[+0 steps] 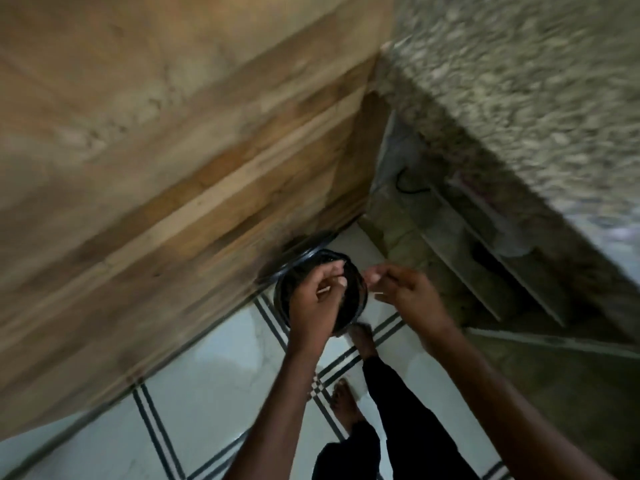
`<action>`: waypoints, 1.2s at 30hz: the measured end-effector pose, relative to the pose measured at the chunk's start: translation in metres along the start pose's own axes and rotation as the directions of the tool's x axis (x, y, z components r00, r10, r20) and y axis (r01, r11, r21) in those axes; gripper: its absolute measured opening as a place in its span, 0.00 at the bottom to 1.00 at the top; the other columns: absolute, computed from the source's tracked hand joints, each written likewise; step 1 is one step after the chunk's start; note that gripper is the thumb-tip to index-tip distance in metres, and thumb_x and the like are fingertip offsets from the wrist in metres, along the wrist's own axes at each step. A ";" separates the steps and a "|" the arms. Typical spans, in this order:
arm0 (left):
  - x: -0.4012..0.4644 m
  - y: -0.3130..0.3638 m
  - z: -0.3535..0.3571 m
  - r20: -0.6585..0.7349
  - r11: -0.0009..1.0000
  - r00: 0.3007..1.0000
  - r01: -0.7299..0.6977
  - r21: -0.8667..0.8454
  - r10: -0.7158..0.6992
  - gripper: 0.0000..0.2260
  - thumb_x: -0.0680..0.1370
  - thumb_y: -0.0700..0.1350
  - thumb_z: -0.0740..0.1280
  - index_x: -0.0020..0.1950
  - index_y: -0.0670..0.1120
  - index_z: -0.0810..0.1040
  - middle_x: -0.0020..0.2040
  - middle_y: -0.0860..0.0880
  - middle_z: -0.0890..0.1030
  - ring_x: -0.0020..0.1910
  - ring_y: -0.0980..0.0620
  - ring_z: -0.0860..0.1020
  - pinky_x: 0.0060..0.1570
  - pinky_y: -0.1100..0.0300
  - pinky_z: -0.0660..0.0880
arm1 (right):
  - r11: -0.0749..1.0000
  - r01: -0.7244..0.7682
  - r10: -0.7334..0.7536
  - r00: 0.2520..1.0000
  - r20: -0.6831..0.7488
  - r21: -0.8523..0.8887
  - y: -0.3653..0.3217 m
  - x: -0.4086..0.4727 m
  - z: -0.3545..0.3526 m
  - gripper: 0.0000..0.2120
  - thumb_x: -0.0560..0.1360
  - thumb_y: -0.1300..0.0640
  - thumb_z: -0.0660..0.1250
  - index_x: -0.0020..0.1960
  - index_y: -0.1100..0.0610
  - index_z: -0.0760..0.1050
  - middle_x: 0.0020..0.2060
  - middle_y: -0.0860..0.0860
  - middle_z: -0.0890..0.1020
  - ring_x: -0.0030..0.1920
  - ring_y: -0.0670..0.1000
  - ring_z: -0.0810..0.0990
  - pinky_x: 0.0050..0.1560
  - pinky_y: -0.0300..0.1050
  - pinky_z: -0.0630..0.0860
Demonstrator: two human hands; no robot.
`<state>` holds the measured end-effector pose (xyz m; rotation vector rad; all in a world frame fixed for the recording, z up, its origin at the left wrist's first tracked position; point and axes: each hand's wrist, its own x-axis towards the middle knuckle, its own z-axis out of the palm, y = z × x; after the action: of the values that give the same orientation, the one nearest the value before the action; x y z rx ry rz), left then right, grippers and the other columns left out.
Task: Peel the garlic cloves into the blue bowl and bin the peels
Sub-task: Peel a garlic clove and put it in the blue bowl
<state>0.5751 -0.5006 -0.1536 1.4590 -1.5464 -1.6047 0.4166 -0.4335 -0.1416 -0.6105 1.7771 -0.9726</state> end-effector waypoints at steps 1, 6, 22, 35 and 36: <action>-0.017 0.027 0.005 0.025 0.999 0.999 -0.034 -0.033 0.035 0.12 0.82 0.41 0.69 0.59 0.58 0.82 0.57 0.60 0.85 0.58 0.62 0.81 0.59 0.65 0.76 | 0.998 0.051 -0.052 0.998 -0.034 -0.022 -0.019 -0.025 -0.018 0.06 0.80 0.54 0.69 0.53 0.53 0.84 0.48 0.51 0.87 0.51 0.52 0.85 0.58 0.58 0.81; -0.090 0.133 0.055 0.177 0.977 0.963 -0.187 -0.102 0.203 0.11 0.79 0.47 0.68 0.61 0.56 0.82 0.59 0.56 0.85 0.60 0.56 0.82 0.61 0.57 0.78 | 0.976 0.200 -0.216 0.946 -0.241 -0.090 -0.078 -0.139 -0.115 0.08 0.80 0.55 0.70 0.58 0.52 0.84 0.49 0.44 0.86 0.48 0.38 0.84 0.47 0.31 0.76; -0.311 0.221 0.415 0.586 0.908 0.708 -0.399 -0.130 0.395 0.15 0.77 0.54 0.67 0.60 0.53 0.84 0.58 0.53 0.86 0.60 0.53 0.83 0.62 0.46 0.79 | 0.970 0.227 -0.207 0.607 -0.767 -0.083 0.054 -0.395 -0.449 0.10 0.79 0.56 0.72 0.60 0.53 0.82 0.51 0.44 0.86 0.48 0.35 0.83 0.46 0.27 0.76; -0.350 0.149 0.664 0.735 0.690 0.590 -0.684 0.236 0.333 0.14 0.80 0.44 0.69 0.66 0.48 0.80 0.59 0.54 0.80 0.57 0.55 0.78 0.54 0.65 0.74 | 0.995 -0.092 0.020 0.585 -0.811 -0.042 0.229 -0.433 -0.621 0.13 0.78 0.54 0.72 0.62 0.53 0.81 0.53 0.46 0.85 0.50 0.46 0.83 0.52 0.44 0.81; -0.347 0.147 0.677 0.752 0.597 0.549 -0.758 0.263 0.365 0.16 0.80 0.45 0.68 0.68 0.46 0.79 0.61 0.52 0.78 0.59 0.53 0.76 0.59 0.60 0.72 | 0.992 -0.117 0.039 0.587 -0.809 -0.037 0.235 -0.431 -0.628 0.13 0.78 0.55 0.72 0.62 0.53 0.81 0.54 0.46 0.85 0.49 0.45 0.83 0.51 0.42 0.80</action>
<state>0.0369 0.0432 -0.0336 0.3815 -2.7384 -1.2680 0.0139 0.2376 0.0099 -0.0921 2.6458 -1.2242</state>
